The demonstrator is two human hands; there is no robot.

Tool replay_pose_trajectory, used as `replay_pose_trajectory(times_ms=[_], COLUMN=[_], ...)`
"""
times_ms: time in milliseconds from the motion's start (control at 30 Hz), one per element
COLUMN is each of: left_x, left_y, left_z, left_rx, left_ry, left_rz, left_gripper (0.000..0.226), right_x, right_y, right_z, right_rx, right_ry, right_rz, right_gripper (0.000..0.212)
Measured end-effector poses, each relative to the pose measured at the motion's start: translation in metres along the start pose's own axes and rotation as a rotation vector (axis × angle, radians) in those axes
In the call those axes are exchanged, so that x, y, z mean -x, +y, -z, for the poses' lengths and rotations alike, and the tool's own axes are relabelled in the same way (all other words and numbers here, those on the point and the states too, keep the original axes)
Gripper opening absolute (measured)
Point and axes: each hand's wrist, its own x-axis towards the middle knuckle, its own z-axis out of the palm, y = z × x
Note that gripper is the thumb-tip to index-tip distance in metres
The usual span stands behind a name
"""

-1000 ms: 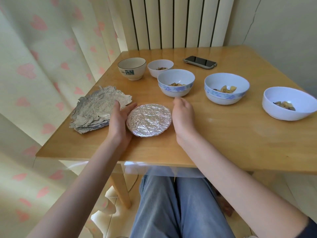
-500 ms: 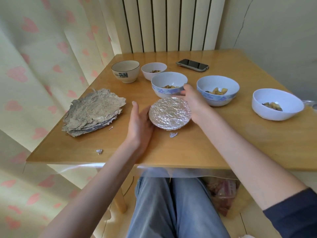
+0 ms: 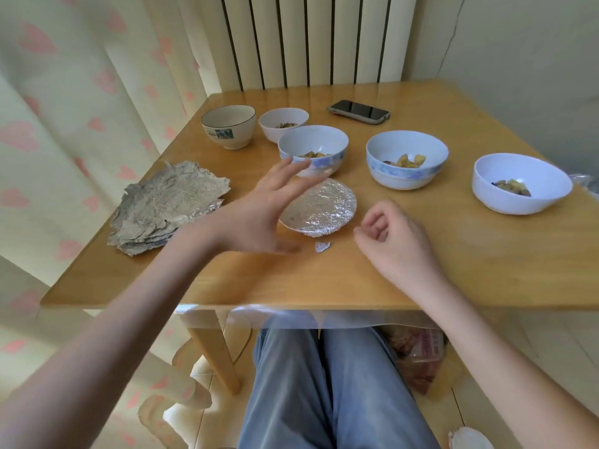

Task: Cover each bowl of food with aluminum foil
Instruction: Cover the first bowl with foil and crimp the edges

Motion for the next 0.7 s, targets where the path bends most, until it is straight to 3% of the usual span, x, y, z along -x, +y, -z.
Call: replay_pose_trajectory(times_ms=[167,367,533,700], left_x=[-0.051,-0.065,-0.070,-0.051], left_y=[0.005,0.005,0.004,0.003], left_z=[0.006,0.004,0.008,0.013], left_rx=[-0.304,-0.366,-0.203,0.252], left_ry=[-0.308,-0.422,-0.442,-0.367], left_rz=[-0.039,0.013,-0.005,0.063], left_gripper=[0.103,0.114,0.116,0.107], right_x=[0.013,0.005,0.000,-0.001], right_y=[-0.011,-0.008,-0.003,-0.011], right_z=[-0.017,-0.019,-0.017,-0.006], right_rx=[0.291,0.286,0.209,0.029], right_ry=[-0.001,0.059,0.030,0.024], right_rz=[0.192,0.226,0.273,0.378], right_gripper=[0.028,0.029,0.026,0.043])
